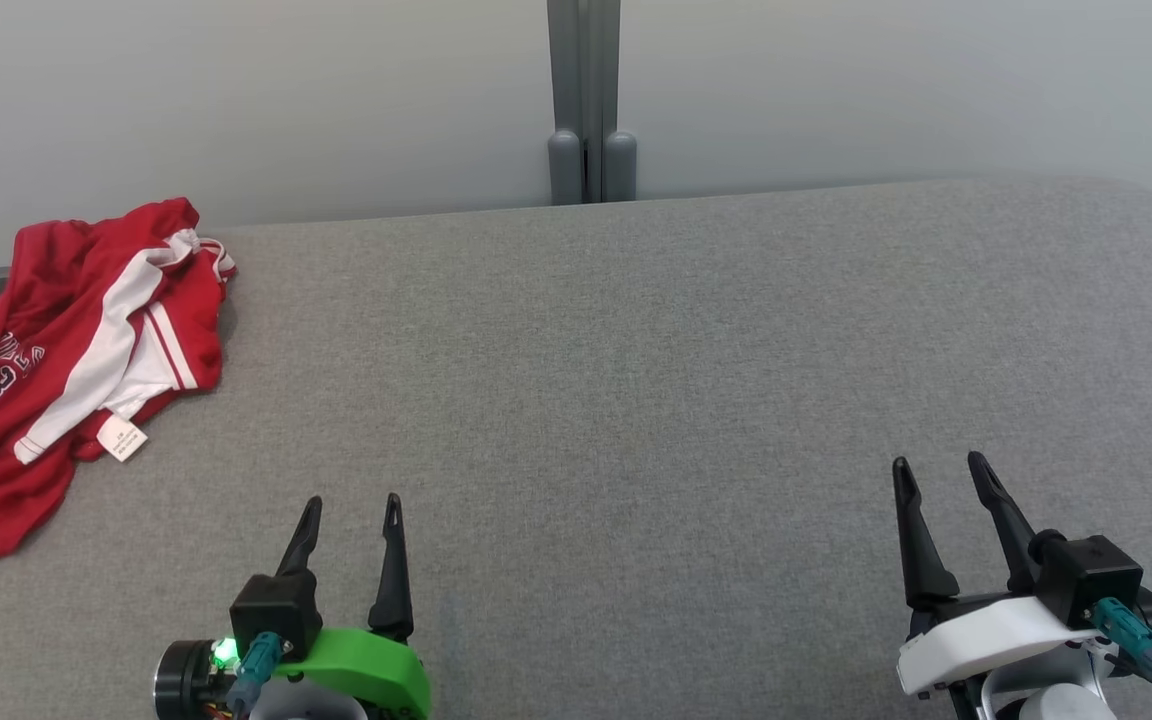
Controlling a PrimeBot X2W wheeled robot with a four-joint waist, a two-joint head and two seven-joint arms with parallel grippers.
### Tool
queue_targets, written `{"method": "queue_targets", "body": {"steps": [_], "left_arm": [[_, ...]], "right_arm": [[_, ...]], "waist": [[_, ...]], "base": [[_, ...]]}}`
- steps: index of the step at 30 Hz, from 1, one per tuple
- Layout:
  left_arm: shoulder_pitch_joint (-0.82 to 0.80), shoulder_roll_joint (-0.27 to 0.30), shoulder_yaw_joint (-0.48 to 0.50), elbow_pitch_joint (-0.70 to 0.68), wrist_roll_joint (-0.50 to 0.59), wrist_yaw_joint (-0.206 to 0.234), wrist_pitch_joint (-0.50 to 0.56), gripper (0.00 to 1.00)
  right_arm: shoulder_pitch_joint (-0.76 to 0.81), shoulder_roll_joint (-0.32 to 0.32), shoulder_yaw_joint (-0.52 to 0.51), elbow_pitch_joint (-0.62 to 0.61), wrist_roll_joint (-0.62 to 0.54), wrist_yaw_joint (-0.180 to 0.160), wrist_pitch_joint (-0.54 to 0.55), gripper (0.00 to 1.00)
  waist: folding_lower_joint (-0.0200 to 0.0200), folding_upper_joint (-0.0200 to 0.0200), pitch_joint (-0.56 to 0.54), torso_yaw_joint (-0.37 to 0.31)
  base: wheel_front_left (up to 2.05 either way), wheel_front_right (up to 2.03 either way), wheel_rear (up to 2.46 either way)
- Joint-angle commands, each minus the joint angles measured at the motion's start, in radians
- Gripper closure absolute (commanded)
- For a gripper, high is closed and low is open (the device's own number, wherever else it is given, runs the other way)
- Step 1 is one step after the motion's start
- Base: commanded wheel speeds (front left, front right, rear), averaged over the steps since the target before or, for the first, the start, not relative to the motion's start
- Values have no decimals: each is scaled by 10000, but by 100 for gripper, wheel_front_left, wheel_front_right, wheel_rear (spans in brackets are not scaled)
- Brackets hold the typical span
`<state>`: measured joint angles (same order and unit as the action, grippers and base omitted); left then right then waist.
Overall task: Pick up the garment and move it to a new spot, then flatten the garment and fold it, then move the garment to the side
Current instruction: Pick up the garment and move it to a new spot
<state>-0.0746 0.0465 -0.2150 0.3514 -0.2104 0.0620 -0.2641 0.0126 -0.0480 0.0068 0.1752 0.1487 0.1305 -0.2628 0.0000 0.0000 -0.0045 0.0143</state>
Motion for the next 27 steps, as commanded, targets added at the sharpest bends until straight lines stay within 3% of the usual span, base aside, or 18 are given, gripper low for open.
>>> {"method": "queue_targets", "body": {"steps": [1, 11, 27], "left_arm": [[-159, 70, 40, 19, -36, 60, -7, 0], [-286, 70, -18, -24, -40, 47, -7, 0], [-446, 64, 344, -245, 89, 153, -7, 0]], "right_arm": [[56, -42, -6, 12, -24, 3, -32, 0], [116, -39, -94, -65, -61, 4, -32, 0], [-105, -42, 70, -220, -61, 3, -32, 0]], "waist": [[0, 0, 9, 5], [0, 0, 95, 483], [0, 0, 460, 3551]], "base": [[0, 0, 0], [0, 0, 0], [0, 0, 0]]}}
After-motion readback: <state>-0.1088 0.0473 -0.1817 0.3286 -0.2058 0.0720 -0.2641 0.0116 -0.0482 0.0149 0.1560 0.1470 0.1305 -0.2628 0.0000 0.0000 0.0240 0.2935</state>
